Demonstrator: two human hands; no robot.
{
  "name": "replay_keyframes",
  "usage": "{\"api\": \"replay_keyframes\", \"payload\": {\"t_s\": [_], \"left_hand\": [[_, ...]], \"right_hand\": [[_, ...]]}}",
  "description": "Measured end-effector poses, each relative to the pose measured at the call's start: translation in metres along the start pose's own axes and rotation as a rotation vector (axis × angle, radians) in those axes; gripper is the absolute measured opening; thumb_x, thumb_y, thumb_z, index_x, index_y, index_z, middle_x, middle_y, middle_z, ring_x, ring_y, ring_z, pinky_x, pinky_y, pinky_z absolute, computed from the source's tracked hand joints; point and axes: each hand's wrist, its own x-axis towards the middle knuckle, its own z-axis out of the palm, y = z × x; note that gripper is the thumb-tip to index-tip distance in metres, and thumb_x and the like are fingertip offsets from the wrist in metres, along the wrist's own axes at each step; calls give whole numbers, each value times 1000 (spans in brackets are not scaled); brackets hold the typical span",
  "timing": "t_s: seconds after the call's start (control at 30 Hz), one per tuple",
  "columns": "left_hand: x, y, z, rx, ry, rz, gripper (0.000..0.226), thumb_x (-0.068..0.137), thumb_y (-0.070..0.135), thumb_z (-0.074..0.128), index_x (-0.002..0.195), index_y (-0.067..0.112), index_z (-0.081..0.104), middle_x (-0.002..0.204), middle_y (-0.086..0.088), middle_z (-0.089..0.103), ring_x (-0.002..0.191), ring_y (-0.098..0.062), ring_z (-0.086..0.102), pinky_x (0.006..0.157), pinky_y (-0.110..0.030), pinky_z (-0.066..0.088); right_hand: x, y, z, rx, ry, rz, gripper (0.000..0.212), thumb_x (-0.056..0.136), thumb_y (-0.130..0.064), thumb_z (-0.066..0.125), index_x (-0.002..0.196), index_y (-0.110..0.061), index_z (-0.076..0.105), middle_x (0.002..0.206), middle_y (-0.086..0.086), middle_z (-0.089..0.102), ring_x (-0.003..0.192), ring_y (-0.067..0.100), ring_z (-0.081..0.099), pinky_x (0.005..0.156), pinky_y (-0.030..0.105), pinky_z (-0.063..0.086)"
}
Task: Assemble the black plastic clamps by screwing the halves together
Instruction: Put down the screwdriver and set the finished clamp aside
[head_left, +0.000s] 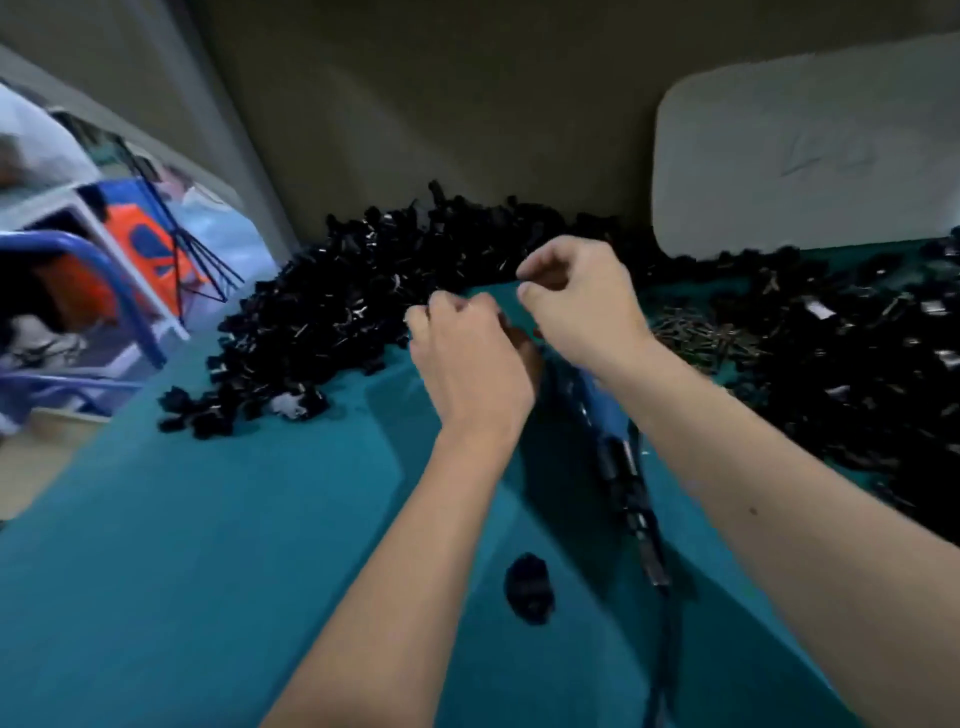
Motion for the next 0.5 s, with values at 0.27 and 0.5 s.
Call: {"api": "replay_keyframes", "payload": {"t_s": [0.27,0.5], "left_hand": [[25,-141,-19,151,-1,-593,69,93,37,63,150,9,37,168,-27,2,155,-48,-4,123,-64,6],[43,-126,6,-44,-95,-489,61,98,32,56,151,12,35,167,-21,12,156,-40,7,124,-60,2]], "right_hand": [[-16,-31,128,-519,-565,-319,62,93,-13,61,151,-27,43,147,11,39,139,35,28,110,46,43],[5,-7,142,-537,-656,-343,74,99,-11,56,161,-39,27,172,0,7,152,37,20,121,48,33]]}}
